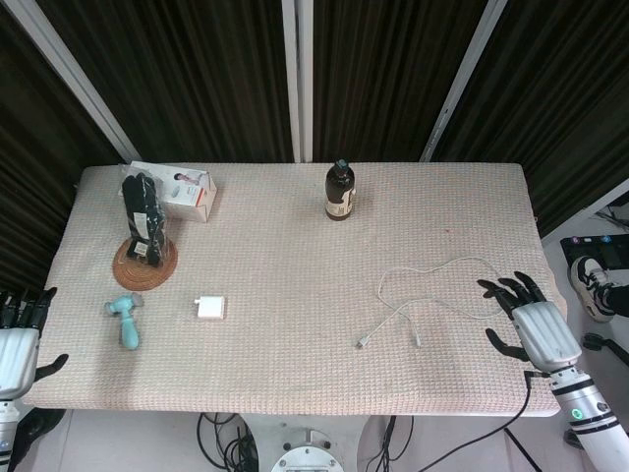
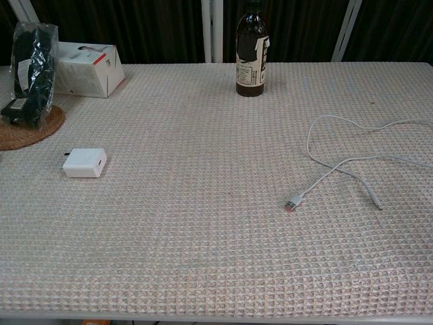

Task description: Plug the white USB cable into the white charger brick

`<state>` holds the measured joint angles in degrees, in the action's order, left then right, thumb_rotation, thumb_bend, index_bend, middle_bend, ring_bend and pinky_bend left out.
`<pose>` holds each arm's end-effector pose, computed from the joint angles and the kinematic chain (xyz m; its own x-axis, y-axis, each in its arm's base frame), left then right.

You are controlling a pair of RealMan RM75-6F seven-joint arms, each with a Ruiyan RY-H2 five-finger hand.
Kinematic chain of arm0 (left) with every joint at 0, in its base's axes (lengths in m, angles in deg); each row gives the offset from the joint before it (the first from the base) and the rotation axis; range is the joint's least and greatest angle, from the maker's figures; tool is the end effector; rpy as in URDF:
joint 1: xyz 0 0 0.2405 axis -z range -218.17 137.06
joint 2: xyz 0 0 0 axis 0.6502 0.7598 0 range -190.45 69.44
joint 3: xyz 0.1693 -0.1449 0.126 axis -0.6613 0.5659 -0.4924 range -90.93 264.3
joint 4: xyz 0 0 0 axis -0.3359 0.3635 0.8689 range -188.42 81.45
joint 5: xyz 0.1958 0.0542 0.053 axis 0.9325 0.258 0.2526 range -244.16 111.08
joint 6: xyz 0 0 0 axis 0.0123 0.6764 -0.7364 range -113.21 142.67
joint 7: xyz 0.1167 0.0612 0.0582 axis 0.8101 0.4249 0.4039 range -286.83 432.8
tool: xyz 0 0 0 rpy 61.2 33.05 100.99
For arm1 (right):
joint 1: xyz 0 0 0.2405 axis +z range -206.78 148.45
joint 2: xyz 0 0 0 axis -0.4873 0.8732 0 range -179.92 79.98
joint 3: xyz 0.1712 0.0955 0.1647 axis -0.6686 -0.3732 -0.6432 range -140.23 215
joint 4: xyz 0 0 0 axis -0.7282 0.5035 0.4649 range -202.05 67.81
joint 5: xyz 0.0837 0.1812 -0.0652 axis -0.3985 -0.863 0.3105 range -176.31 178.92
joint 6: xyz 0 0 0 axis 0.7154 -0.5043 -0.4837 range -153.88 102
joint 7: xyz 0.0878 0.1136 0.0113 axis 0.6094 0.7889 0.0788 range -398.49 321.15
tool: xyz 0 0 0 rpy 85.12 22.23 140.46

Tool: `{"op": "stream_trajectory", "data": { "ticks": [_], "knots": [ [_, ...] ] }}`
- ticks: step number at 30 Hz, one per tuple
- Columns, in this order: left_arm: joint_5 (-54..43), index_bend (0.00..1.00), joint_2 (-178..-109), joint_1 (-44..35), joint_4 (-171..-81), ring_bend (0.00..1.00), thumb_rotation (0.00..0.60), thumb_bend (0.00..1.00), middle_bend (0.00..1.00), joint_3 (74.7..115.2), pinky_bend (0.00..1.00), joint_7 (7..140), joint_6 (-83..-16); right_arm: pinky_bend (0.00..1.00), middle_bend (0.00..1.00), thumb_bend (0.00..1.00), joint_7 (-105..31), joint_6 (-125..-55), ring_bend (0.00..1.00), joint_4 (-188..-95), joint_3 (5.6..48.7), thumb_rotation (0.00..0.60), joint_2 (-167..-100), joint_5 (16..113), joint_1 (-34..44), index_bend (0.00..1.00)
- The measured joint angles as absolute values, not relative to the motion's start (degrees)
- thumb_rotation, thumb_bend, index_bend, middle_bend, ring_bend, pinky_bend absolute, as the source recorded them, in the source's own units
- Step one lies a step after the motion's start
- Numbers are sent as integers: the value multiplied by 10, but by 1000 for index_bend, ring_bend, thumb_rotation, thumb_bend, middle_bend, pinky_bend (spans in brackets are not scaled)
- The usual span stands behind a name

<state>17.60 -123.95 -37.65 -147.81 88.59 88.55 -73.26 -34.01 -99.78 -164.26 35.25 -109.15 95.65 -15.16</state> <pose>-0.3137 0.1664 0.1659 0.6094 -0.0026 0.7928 0.7917 0.0554 -0.6084 -0.2632 -0.2172 0.1430 0.3846 -0.1592 0.9093 -0.8993 -0.2867 0.3302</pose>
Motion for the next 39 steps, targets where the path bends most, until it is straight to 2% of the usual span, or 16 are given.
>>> {"op": "stream_trajectory", "data": {
  "ticks": [8,12,15,24,39],
  "knots": [
    [190,91,-1246,-380,-1482,32,600,59,124,881,0,889,-739,81,351,217,-450,-836,131,-1670,335,600,-1123,967,-39,367],
    [188,91,-1246,-382,-1481,32,600,59,124,879,0,888,-738,82,363,218,-528,-766,132,-1662,326,600,-1183,959,18,384],
    [184,91,-1247,-383,-1479,32,600,59,124,878,0,885,-735,82,362,237,-569,-742,132,-1643,324,600,-1231,955,44,398],
    [174,91,-1255,-385,-1466,32,600,59,124,876,0,870,-722,82,369,269,-608,-730,133,-1568,340,600,-1316,940,71,420],
    [175,91,-1259,-381,-1459,32,600,59,124,876,0,862,-712,82,394,279,-609,-762,144,-1531,368,600,-1355,931,69,465]
  ]
}}
